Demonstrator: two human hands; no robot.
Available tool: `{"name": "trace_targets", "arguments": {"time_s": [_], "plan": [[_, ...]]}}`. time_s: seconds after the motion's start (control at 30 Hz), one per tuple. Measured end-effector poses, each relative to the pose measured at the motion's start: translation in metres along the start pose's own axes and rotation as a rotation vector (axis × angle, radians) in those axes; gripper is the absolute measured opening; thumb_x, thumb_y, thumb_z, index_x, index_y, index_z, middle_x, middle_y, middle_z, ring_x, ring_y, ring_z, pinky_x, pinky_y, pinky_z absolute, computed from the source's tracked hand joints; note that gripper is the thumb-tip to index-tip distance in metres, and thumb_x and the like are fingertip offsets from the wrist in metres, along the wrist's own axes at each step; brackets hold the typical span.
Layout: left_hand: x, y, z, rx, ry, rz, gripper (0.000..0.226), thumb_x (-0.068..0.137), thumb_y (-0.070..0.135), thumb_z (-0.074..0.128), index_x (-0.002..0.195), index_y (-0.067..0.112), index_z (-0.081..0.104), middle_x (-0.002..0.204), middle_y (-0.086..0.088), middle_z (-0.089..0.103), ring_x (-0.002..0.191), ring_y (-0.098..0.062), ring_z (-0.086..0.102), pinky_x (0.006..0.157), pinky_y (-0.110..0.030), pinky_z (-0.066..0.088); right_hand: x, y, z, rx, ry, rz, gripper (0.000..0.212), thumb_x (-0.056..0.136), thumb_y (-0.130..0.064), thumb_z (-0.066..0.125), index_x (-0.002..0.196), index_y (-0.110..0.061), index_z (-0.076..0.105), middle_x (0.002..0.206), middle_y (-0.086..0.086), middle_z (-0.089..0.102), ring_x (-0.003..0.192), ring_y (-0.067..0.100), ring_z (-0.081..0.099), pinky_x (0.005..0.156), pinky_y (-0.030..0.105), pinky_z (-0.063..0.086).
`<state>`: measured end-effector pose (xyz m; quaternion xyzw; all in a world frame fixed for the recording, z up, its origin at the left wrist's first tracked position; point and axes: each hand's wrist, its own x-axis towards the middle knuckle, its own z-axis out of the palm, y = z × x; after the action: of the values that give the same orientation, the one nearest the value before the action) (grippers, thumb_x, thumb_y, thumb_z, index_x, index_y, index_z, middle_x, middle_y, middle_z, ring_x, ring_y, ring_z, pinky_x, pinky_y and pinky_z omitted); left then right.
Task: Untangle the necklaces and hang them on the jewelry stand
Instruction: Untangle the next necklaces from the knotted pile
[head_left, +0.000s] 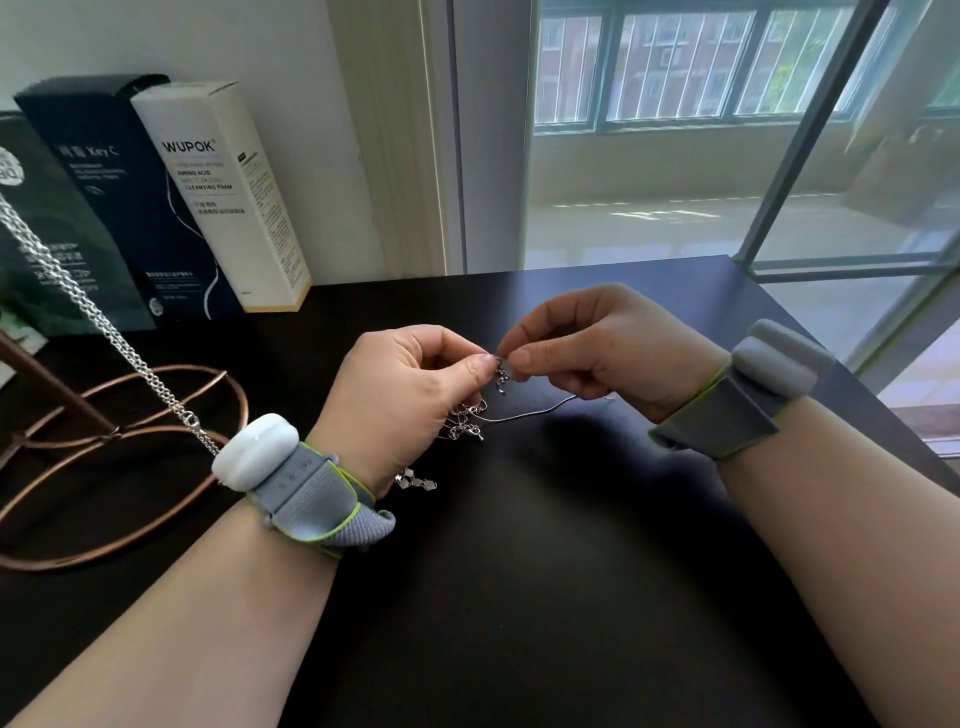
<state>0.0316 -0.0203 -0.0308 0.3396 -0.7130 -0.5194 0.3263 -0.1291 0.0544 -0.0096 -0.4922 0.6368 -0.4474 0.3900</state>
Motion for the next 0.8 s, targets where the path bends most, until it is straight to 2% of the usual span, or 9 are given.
{"name": "trace_targets", "arguments": {"time_s": [0.1, 0.27, 0.4, 0.57, 0.8], "plan": [[-0.0004, -0.0004, -0.0003, 0.02, 0.002, 0.0, 0.008, 0.079, 0.017, 0.072, 0.074, 0.011, 0.072, 0.055, -0.002, 0.063, 0.043, -0.002, 0.049, 0.045, -0.011, 0.037, -0.0017, -0.0035, -0.0027, -0.098, 0.026, 0.001, 0.009, 0.076, -0.005, 0.072, 0.079, -0.013, 0.075, 0.06, 0.002, 0.065, 0.043, 0.008, 0.039, 0.04, 0.016, 0.032], [0.0009, -0.0013, -0.0011, -0.02, 0.002, -0.03, 0.011, 0.08, 0.016, 0.07, 0.074, 0.008, 0.072, 0.056, -0.005, 0.063, 0.038, -0.001, 0.044, 0.041, -0.01, 0.032, -0.003, -0.0048, -0.0019, -0.138, 0.055, -0.024, 0.008, 0.079, -0.009, 0.07, 0.075, -0.016, 0.073, 0.059, -0.001, 0.066, 0.043, 0.006, 0.04, 0.04, 0.012, 0.032], [0.0007, -0.0007, -0.0003, -0.089, -0.02, -0.07, 0.012, 0.083, 0.015, 0.067, 0.075, 0.006, 0.072, 0.059, -0.008, 0.063, 0.04, -0.003, 0.044, 0.04, -0.01, 0.032, -0.0034, -0.0061, -0.0005, -0.13, 0.04, -0.055, 0.007, 0.081, -0.011, 0.07, 0.076, -0.016, 0.072, 0.057, -0.004, 0.063, 0.042, 0.003, 0.042, 0.04, 0.011, 0.032], [0.002, 0.0013, -0.002, -0.203, -0.039, -0.131, 0.015, 0.088, 0.014, 0.061, 0.083, 0.003, 0.071, 0.06, -0.005, 0.062, 0.047, -0.012, 0.033, 0.038, -0.015, 0.024, -0.0062, -0.0099, -0.0025, -0.21, -0.02, -0.06, 0.005, 0.077, -0.006, 0.072, 0.077, -0.012, 0.072, 0.048, -0.011, 0.061, 0.041, 0.0, 0.049, 0.042, 0.004, 0.033], [0.0036, 0.0069, -0.0062, -0.259, 0.003, -0.13, 0.016, 0.09, 0.016, 0.056, 0.082, 0.009, 0.068, 0.076, -0.008, 0.068, 0.049, -0.013, 0.038, 0.037, -0.015, 0.026, -0.0023, -0.0046, -0.0066, -0.308, -0.027, -0.011, 0.005, 0.076, -0.008, 0.073, 0.076, -0.012, 0.073, 0.045, -0.014, 0.059, 0.042, -0.002, 0.051, 0.043, 0.005, 0.034]]}}
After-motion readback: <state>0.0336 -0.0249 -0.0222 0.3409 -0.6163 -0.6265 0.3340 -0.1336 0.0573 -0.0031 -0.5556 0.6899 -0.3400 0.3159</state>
